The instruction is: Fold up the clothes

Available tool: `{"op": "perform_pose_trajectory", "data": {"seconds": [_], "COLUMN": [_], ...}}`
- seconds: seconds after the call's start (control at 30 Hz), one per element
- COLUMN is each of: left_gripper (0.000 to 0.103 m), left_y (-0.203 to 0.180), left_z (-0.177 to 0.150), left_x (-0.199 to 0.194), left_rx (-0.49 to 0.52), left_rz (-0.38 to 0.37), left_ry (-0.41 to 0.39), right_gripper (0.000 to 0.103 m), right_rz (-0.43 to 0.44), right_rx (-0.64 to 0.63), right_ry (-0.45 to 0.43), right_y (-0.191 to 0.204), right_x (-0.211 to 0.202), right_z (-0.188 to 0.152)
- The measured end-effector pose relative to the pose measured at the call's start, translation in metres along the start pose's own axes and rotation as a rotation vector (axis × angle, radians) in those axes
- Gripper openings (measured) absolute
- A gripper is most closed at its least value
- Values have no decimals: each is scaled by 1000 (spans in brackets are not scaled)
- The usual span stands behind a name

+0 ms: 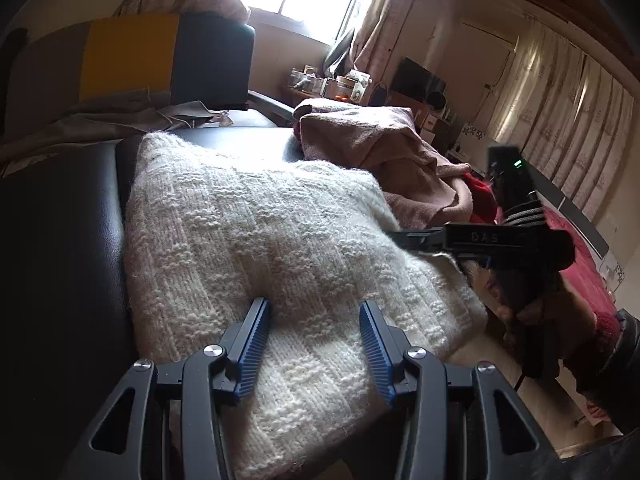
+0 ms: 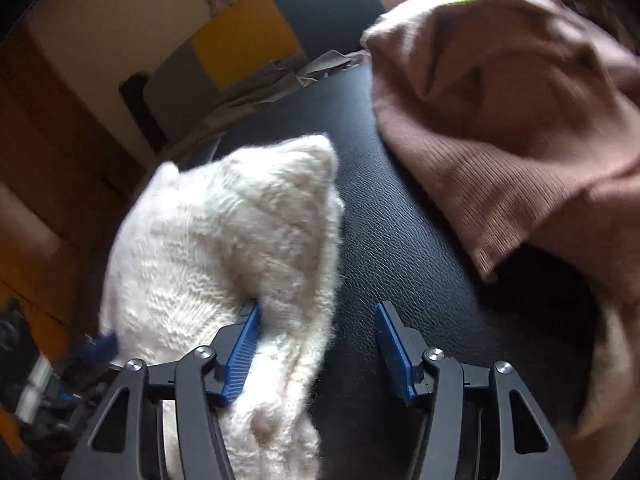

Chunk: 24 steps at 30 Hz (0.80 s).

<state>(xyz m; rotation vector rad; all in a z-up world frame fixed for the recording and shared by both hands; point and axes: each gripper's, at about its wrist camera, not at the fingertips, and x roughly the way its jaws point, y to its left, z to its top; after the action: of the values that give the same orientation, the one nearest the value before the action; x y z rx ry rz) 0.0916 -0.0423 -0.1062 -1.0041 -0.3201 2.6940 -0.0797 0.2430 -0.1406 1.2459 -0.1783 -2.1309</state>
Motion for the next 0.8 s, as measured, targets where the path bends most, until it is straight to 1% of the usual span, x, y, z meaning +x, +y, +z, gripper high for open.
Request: {"op": "perform_pose_trajectory", "data": {"seconds": [0.03, 0.13, 0.17, 0.2, 0.27, 0.3, 0.37, 0.4, 0.47, 0.5, 0.53, 0.57, 0.63, 0.73, 0.8], "left_gripper": [47, 47, 47, 47, 47, 47, 47, 47, 47, 47, 47, 47, 47, 47, 47], "left_y": [0, 5, 7, 10, 15, 18, 29, 37, 51, 57, 62, 66, 70, 68, 69], "left_z": [2, 7, 9, 11, 15, 17, 27, 34, 49, 58, 68, 78, 93, 108, 112], "left_x": [-3, -12, -16, -20, -29, -33, -41, -44, -49, -47, -44, -38, -21, 16, 40], "left_rx": [-1, -31, -43, -52, -69, -74, -90, -94, -98, -85, -65, -40, 9, 122, 172], "left_rz": [2, -8, -10, -9, -5, 4, 29, 34, 43, 39, 40, 47, 34, 27, 46], "left_ry": [-5, -18, -24, -33, -52, -65, -98, -112, -137, -141, -139, -132, -94, -8, 45], "right_gripper": [60, 60, 60, 60, 61, 63, 67, 68, 68, 68, 68, 69, 71, 74, 79], "right_rz": [-13, -78, -77, -66, -13, 14, 36, 42, 53, 60, 49, 30, 17, 14, 12], "right_rx": [7, -128, -164, -194, -242, -265, -301, -313, -298, -287, -287, -293, -310, -365, -393], "right_ry": [-8, -114, -144, -170, -198, -211, -203, -197, -155, -134, -113, -103, -133, -193, -215], "right_y": [2, 33, 44, 56, 77, 88, 101, 106, 108, 108, 107, 104, 100, 103, 102], "right_x": [-3, -30, -38, -44, -49, -51, -34, -24, -1, 6, 17, 23, 30, 20, 20], "right_z": [3, 11, 13, 16, 21, 24, 26, 26, 23, 18, 11, 4, -9, -20, -21]}}
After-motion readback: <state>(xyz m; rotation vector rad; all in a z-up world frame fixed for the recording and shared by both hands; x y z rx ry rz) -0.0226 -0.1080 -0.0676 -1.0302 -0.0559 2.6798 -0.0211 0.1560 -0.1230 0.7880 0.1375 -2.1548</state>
